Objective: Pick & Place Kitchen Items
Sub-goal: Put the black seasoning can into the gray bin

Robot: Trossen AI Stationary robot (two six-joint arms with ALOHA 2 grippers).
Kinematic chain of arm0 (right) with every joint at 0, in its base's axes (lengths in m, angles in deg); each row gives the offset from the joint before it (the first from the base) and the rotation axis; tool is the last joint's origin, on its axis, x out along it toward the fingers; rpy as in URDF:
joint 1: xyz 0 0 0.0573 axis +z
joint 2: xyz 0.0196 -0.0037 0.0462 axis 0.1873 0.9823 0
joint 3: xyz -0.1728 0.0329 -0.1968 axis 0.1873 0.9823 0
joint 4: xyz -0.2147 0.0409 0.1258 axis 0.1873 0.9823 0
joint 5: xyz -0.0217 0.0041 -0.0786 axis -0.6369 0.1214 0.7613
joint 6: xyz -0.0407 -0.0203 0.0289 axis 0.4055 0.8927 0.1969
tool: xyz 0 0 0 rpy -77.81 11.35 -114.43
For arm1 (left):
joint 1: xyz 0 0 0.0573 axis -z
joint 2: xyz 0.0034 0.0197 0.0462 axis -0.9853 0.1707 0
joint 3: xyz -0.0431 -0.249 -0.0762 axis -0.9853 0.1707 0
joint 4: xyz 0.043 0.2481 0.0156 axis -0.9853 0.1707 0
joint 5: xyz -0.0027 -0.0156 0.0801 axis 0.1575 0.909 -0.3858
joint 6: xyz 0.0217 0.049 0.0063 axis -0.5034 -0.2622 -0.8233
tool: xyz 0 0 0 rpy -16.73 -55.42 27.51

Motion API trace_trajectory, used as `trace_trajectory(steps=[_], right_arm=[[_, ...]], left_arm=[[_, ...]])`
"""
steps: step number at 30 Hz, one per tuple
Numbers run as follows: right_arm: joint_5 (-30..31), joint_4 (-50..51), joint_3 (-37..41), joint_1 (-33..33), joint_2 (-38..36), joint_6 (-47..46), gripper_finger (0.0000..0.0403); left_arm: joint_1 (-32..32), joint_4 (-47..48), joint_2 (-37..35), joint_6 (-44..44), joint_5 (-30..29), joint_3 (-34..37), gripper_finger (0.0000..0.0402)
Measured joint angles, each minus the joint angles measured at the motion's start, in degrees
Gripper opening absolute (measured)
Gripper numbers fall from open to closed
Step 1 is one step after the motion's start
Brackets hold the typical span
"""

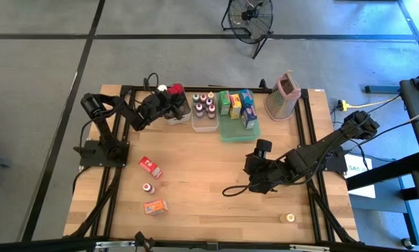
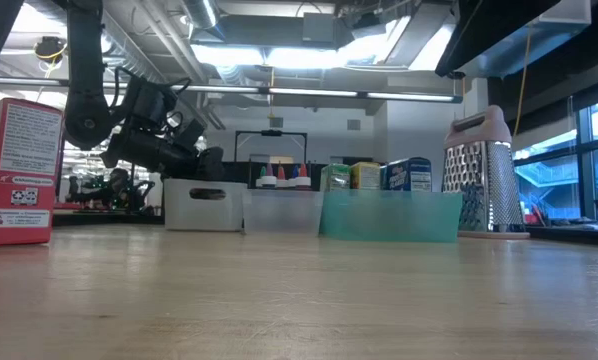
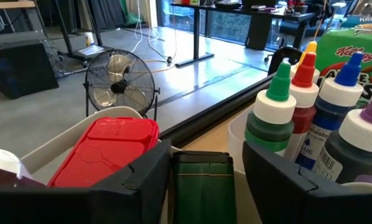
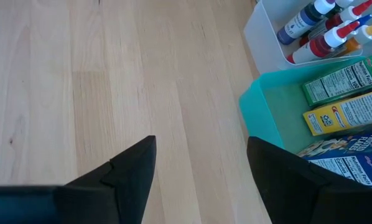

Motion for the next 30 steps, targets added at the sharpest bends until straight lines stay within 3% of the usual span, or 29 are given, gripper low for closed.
trace_trajectory(steps=[9, 21, 30], right_arm=[[0.04, 0.01, 0.0, 0.02, 0.0, 0.0, 0.0254], [0.13, 0.03, 0.01, 0.0, 0.0, 0.0, 0.0254], [0.15, 0.03, 0.0, 0.01, 0.0, 0.0, 0.0253]], left_arm=[[0.02, 0.42, 0.02, 0.04, 0.01, 0.04, 0.017], [0.02, 0.42, 0.09, 0.07, 0.04, 0.07, 0.0093], [0.07, 4.11, -5.11, -0.06, 4.9, 0.31, 0.005]])
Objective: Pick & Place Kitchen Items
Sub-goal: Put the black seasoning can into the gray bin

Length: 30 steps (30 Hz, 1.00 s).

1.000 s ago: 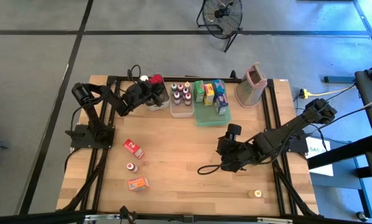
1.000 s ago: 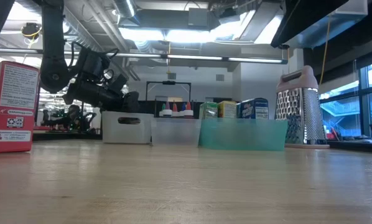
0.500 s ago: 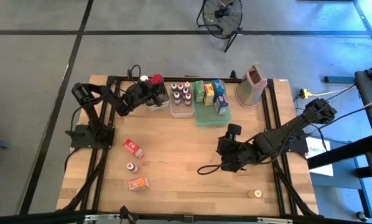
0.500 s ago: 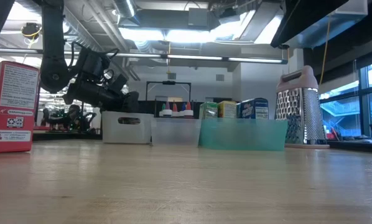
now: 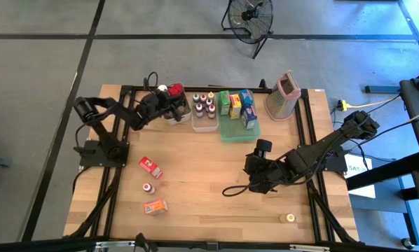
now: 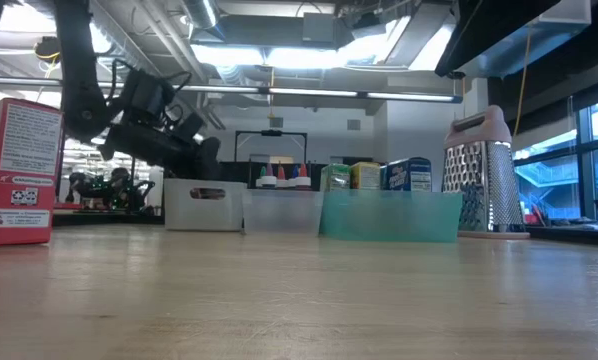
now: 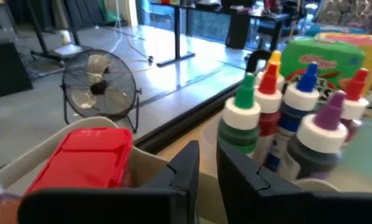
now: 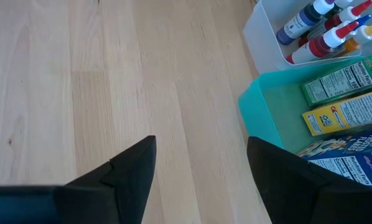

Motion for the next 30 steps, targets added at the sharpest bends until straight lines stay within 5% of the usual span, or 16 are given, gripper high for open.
trace_trajectory(steps=[9, 12, 21, 30], right_arm=[[0.0, 0.0, 0.02, 0.02, 0.0, 0.02, 0.0253], [-0.02, 0.0, 0.02, 0.01, 0.0, 0.02, 0.0253], [-1.53, 0.26, 0.02, 0.02, 0.0, 0.17, 0.0253], [-1.96, 0.35, 0.02, 0.02, 0.0, 0.18, 0.0253]], left_arm=[[0.0, 14.99, -11.29, 1.11, 2.29, -0.28, 0.007], [0.0, 26.65, -15.92, 3.1, 4.35, -3.62, 0.0088], [2.33, 72.94, -20.04, 0.45, 2.71, -26.84, 0.0148], [2.53, 102.2, -11.88, 2.53, 3.08, -48.72, 0.021]])
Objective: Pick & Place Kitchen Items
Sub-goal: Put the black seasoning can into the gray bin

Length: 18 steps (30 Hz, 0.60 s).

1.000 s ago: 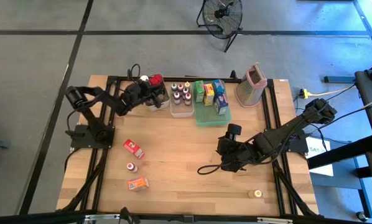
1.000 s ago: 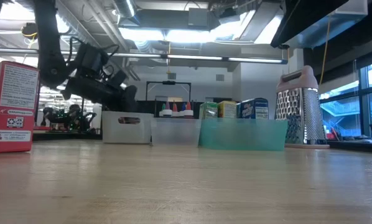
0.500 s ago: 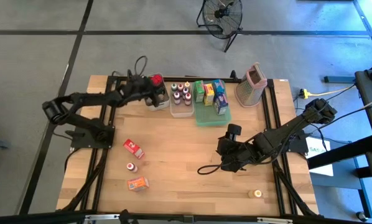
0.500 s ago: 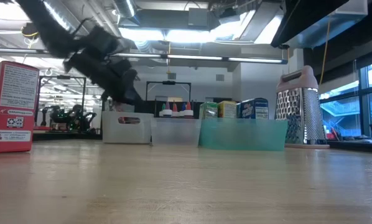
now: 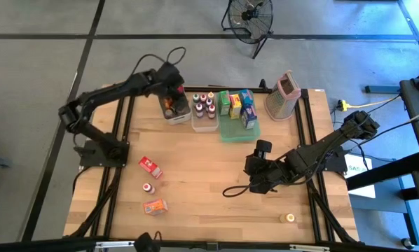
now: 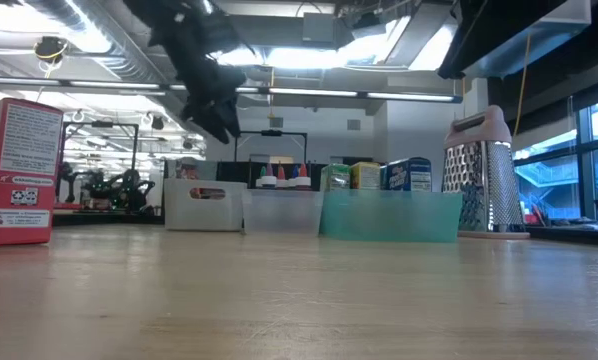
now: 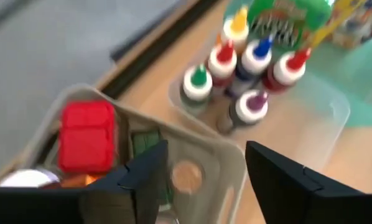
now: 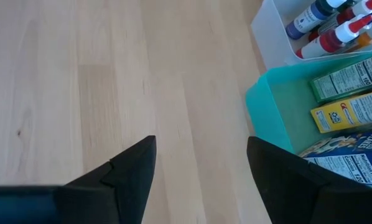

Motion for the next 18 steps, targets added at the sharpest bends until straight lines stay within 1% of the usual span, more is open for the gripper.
trace_trajectory(steps=[2, 4, 8, 12, 18], right_arm=[[-0.02, 0.09, 0.0, 0.0, 0.0, -0.01, 0.0253], [-0.15, 0.1, 0.0, 0.0, 0.0, -0.05, 0.0253], [-0.9, 0.08, 0.0, 0.0, 0.0, -0.2, 0.0253], [-1.04, 0.07, 0.0, 0.0, 0.0, -0.25, 0.0254], [-1.05, 0.09, 0.0, 0.0, 0.0, -0.23, 0.0254]], left_arm=[[0.0, 5.72, 3.43, 0.05, 0.77, -3.99, 0.0218], [0.04, 10.21, 7.0, -0.23, -0.16, -7.35, 0.0223], [-0.07, 13.33, 13.47, -0.54, -0.19, -11.99, 0.0223], [-0.25, 14.4, 18.05, -2.72, 0.09, -14.86, 0.022], [-1.24, 17.51, 21.95, -2.28, 1.41, -16.92, 0.022]])
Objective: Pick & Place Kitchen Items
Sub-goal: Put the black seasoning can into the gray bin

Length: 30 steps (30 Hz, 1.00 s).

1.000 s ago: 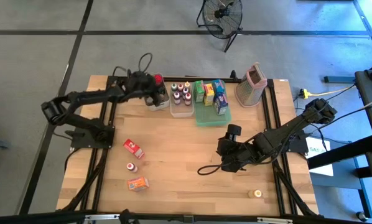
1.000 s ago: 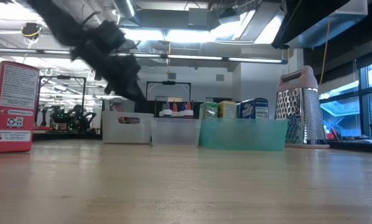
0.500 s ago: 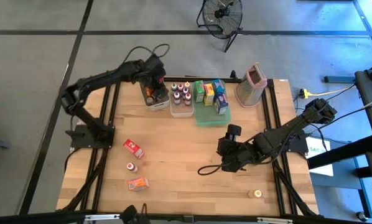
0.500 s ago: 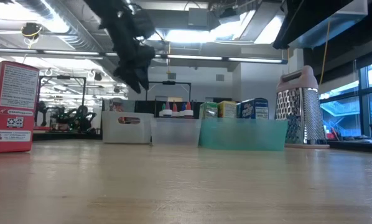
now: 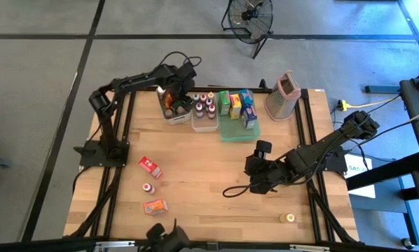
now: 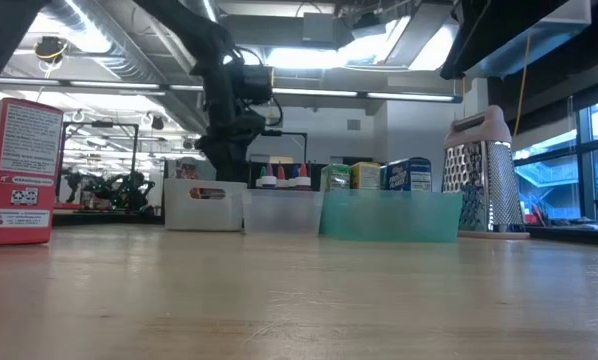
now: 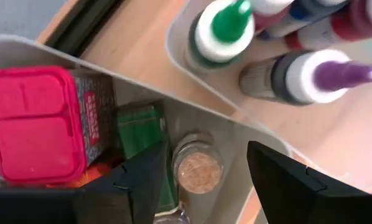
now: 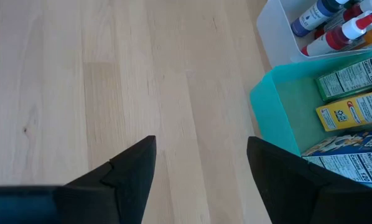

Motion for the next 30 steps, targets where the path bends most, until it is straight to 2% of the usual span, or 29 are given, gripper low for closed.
trace_trajectory(steps=[15, 30], right_arm=[[0.04, 0.0, 0.0, 0.0, 0.0, 0.48, 0.0254], [0.18, -0.01, 0.0, 0.0, 0.0, 0.5, 0.0254]], left_arm=[[-3.77, 0.26, 0.4, 1.97, -0.42, -0.04, 0.0219], [-3.25, 0.14, 0.45, 3.5, -0.42, -0.04, 0.0209]])
